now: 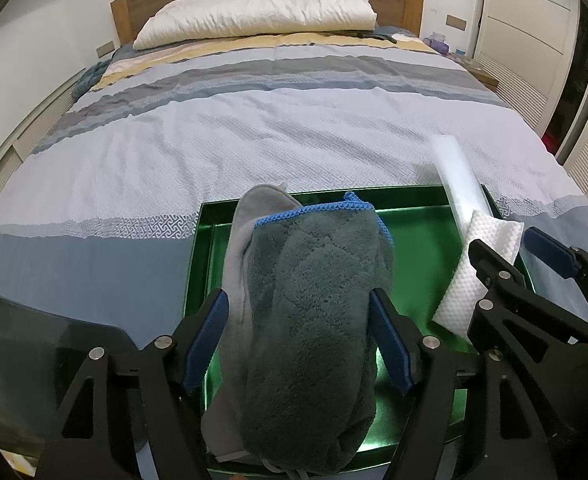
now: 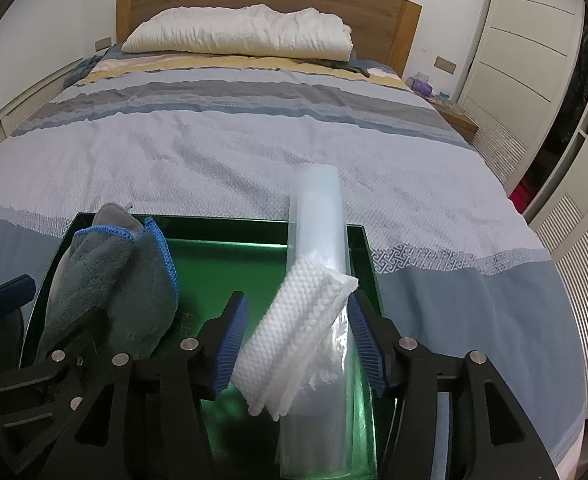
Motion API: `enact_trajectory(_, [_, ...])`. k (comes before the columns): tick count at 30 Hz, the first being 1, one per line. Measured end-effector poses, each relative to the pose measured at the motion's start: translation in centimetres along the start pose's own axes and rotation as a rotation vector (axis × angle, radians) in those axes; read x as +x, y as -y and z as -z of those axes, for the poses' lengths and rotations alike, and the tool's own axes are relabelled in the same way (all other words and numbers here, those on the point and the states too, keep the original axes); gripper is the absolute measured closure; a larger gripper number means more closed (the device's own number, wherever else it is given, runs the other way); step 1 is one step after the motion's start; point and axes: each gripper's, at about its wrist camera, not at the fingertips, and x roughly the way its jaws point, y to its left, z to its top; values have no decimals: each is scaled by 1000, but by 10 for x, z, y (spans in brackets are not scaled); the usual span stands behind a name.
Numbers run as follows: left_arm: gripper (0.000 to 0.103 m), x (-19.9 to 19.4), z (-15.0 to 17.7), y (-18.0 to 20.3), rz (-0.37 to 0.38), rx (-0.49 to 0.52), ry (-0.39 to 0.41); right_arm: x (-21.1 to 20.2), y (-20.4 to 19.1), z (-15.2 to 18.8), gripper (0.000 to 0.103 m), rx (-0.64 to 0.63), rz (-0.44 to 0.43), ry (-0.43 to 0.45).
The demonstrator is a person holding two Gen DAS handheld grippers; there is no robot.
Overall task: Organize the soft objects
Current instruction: 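Open both tools to drop the towel and cloth into the tray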
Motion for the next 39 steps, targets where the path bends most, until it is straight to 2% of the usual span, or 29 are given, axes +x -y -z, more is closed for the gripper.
enact_trajectory(11, [31,-3,-2,-5,-35,-7,17,-9,-1,-3,33,12,24,28])
enact_trajectory(22, [31,-13,-2,-10,-31,-14,22,-31,-1,-2,25,15,58,73])
enact_trajectory(26, [31,-18,0,-9,-32,-2,36,-41,-1,-2,18,13,69,93])
enact_trajectory(39, [31,-38,4,-19,-39,-20,74,-64,-4,12,15,9,107,108])
